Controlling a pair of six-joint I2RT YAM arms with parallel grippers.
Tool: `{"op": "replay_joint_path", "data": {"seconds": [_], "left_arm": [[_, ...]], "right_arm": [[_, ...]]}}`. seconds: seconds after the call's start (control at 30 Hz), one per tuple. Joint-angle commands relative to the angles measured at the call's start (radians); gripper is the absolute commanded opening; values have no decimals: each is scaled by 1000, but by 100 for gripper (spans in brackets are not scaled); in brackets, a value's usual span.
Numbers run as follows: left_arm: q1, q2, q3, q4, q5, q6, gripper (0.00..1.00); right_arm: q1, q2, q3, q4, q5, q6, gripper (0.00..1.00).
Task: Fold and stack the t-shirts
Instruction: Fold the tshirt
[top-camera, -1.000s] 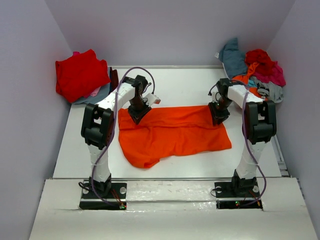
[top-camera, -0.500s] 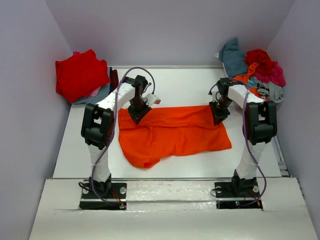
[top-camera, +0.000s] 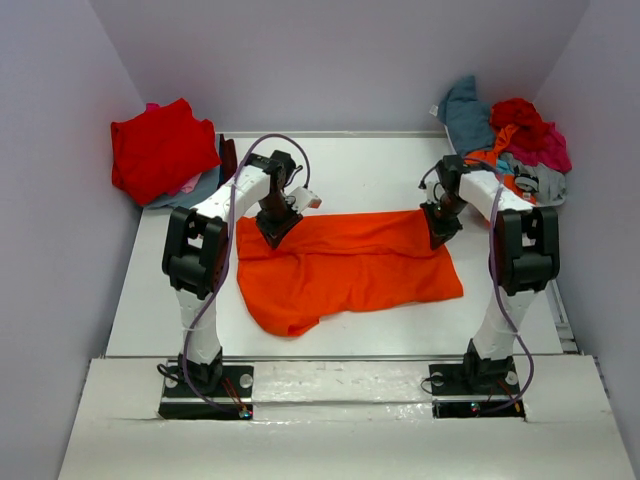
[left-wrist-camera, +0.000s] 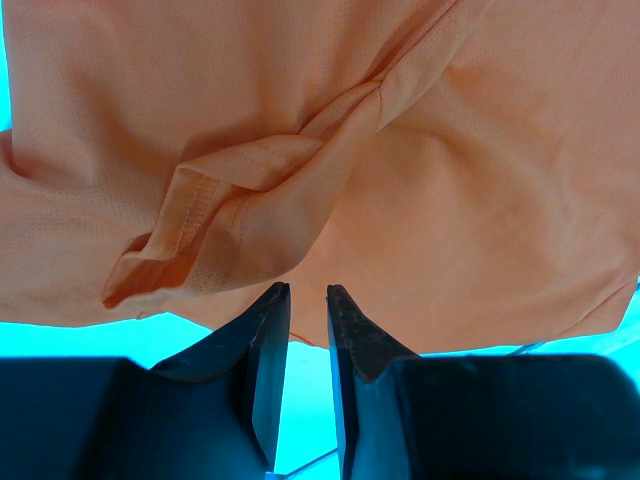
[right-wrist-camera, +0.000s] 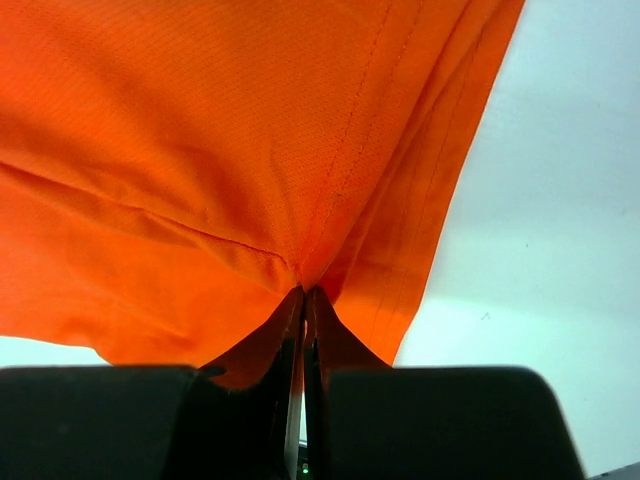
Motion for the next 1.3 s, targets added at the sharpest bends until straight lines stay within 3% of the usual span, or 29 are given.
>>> {"op": "replay_joint_path", "data": {"seconds": [0.0, 0.83, 0.93, 0.97, 1.0, 1.1, 1.27], "left_arm": [[-5, -54, -11, -20, 9, 13, 33], [-5, -61, -22, -21, 12, 19, 33], [-14, -67, -27, -21, 9, 17, 33], [-14, -68, -28, -20, 7, 19, 33], [-14, -71, -30, -21, 7, 19, 33], [-14, -77, -34, -21, 5, 20, 33], [-14, -83, -38, -20, 7, 17, 33]], "right_arm": [[8, -90, -28, -1, 9, 3, 7], [8, -189, -155, 13, -8, 8, 7], [8, -178, -162, 20, -13, 9, 19], [8, -176, -159, 25, -10, 9, 26], [8, -178, -155, 27, -5, 9, 41], [8, -170, -136, 24, 7, 9, 48], [8, -147, -91, 13, 9, 11, 49]]}}
